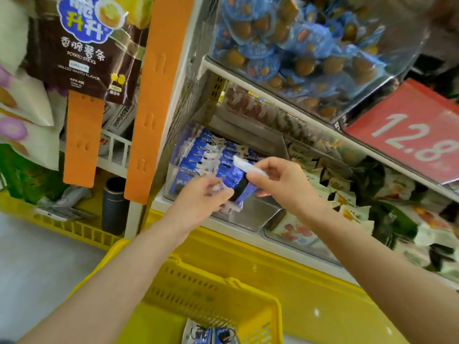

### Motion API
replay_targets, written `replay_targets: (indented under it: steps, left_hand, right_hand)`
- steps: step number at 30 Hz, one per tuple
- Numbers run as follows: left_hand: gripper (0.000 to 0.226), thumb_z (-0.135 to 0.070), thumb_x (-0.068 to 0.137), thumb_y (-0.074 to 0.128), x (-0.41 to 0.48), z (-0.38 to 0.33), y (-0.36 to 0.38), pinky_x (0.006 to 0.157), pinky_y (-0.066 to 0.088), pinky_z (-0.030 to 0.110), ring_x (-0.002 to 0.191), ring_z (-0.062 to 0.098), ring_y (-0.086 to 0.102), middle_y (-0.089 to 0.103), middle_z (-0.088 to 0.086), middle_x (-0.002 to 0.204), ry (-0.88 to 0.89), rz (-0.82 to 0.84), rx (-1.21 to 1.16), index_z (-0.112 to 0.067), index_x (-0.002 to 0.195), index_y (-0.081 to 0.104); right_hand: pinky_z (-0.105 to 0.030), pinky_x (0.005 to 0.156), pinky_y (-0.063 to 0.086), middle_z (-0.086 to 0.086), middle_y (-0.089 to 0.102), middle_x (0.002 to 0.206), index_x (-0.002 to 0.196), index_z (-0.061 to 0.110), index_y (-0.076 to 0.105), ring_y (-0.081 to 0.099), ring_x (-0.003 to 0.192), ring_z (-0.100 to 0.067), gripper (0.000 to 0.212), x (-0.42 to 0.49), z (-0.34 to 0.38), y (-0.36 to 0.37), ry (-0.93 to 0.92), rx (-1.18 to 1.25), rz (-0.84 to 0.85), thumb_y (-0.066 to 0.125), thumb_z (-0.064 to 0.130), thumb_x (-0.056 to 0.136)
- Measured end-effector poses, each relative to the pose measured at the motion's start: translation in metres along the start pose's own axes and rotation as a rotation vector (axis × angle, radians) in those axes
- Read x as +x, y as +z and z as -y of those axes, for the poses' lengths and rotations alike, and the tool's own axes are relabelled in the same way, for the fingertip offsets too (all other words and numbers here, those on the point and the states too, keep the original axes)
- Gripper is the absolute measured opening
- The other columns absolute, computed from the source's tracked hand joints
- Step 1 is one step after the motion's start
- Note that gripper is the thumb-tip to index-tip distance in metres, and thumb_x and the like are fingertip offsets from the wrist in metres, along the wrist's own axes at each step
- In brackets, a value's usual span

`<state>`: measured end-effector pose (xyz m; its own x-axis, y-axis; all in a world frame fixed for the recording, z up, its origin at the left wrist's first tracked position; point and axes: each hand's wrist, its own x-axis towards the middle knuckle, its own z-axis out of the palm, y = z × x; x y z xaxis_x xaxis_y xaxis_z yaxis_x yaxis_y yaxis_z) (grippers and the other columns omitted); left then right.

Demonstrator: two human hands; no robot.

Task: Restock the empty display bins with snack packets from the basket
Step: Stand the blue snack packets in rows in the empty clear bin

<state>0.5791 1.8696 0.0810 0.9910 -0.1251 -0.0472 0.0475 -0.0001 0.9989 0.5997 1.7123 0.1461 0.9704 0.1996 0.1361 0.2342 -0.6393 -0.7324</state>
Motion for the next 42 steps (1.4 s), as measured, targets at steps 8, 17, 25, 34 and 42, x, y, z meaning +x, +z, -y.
replay_targets:
  steps: [8,17,25,34,42]
  left_hand:
    - [0.037,-0.027,0.096,0.046,-0.015,-0.005,-0.002,0.066,0.053,0.028,0.083,0.024,0.063,0.064,0.023,0.107,-0.256,0.031,-0.462,0.002,0.116,0.057]
    - [0.015,-0.021,0.094,0.052,-0.009,0.001,-0.004,0.064,0.052,0.027,0.078,0.013,0.066,0.07,0.005,0.09,-0.134,-0.223,-0.383,-0.012,0.099,0.064]
    - [0.009,-0.031,0.09,0.056,-0.014,-0.008,0.005,0.075,0.049,0.022,0.093,0.006,0.06,0.065,-0.008,0.097,0.17,-0.221,-0.07,-0.03,0.098,0.06]
    - [0.034,-0.022,0.074,0.075,-0.007,-0.006,-0.002,0.068,0.05,0.012,0.092,0.002,0.06,0.061,-0.014,0.098,0.142,-0.106,0.016,-0.034,0.099,0.055]
    - [0.039,-0.023,0.074,0.076,-0.009,-0.004,0.007,0.066,0.047,0.004,0.085,-0.01,0.056,0.059,-0.02,0.093,0.328,0.006,0.307,-0.044,0.092,0.048]
  right_hand:
    - [-0.03,0.074,0.053,0.0,0.066,0.097,0.076,0.014,0.066,0.062,0.093,-0.012,0.005,-0.052,-0.009,0.01,-0.58,-0.514,0.022,0.071,0.014,0.079]
    - [-0.021,0.091,0.047,0.011,0.052,0.118,0.113,0.025,0.057,0.047,0.109,0.002,0.032,-0.063,-0.014,0.02,-0.336,-0.44,0.118,0.061,0.039,0.085]
    - [-0.02,0.067,0.055,0.004,0.07,0.093,0.105,0.019,0.063,0.066,0.082,-0.004,0.024,-0.035,-0.005,0.029,0.04,0.086,0.057,0.064,0.033,0.086]
    - [-0.025,0.079,0.057,0.004,0.068,0.106,0.107,0.023,0.05,0.068,0.093,-0.009,0.038,-0.029,-0.02,0.014,0.123,0.229,0.038,0.073,0.025,0.077]
    - [0.005,0.083,0.032,0.036,0.046,0.106,0.119,0.046,0.04,0.04,0.105,0.024,0.045,-0.041,-0.024,0.009,-0.276,-0.45,0.081,0.063,0.041,0.08]
